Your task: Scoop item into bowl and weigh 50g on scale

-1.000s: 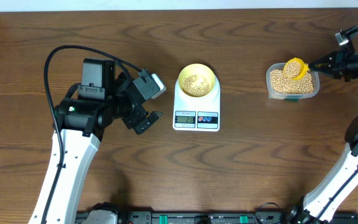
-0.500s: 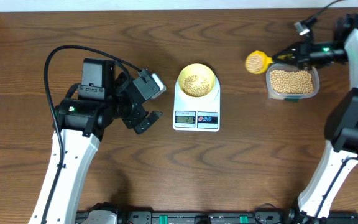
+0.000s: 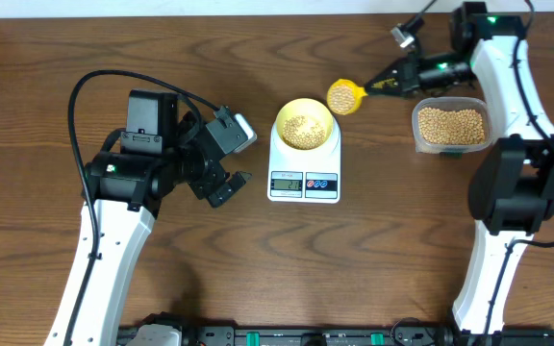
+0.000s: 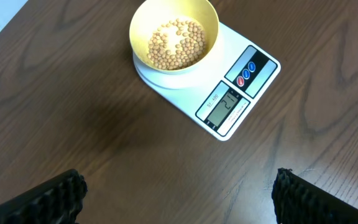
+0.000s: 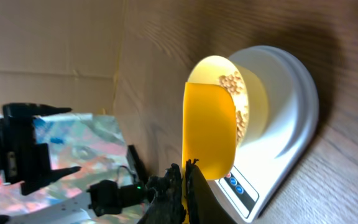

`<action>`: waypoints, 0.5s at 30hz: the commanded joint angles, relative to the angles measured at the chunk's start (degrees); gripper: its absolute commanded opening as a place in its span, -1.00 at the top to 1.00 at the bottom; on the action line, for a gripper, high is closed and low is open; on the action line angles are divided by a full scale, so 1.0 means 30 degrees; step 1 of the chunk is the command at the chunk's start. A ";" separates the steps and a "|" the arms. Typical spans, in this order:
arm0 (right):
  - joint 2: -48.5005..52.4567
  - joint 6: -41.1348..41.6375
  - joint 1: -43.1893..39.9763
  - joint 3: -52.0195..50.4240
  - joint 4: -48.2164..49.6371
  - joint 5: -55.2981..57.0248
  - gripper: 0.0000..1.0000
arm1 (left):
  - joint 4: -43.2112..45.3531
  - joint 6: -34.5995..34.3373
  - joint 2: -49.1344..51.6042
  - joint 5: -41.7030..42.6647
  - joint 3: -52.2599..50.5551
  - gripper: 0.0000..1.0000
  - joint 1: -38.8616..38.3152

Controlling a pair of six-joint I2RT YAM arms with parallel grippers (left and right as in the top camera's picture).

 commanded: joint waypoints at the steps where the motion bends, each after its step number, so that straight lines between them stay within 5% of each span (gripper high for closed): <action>1: 0.0211 0.0233 0.1260 0.1071 0.0219 0.1515 0.97 | -0.0036 -0.0175 0.0102 0.0175 -0.0087 -0.95 0.0087; 15: 0.0211 -0.0015 0.4116 0.3293 0.0597 0.9005 0.97 | -0.0036 -0.0175 0.0102 0.0175 -0.0087 -0.94 0.0087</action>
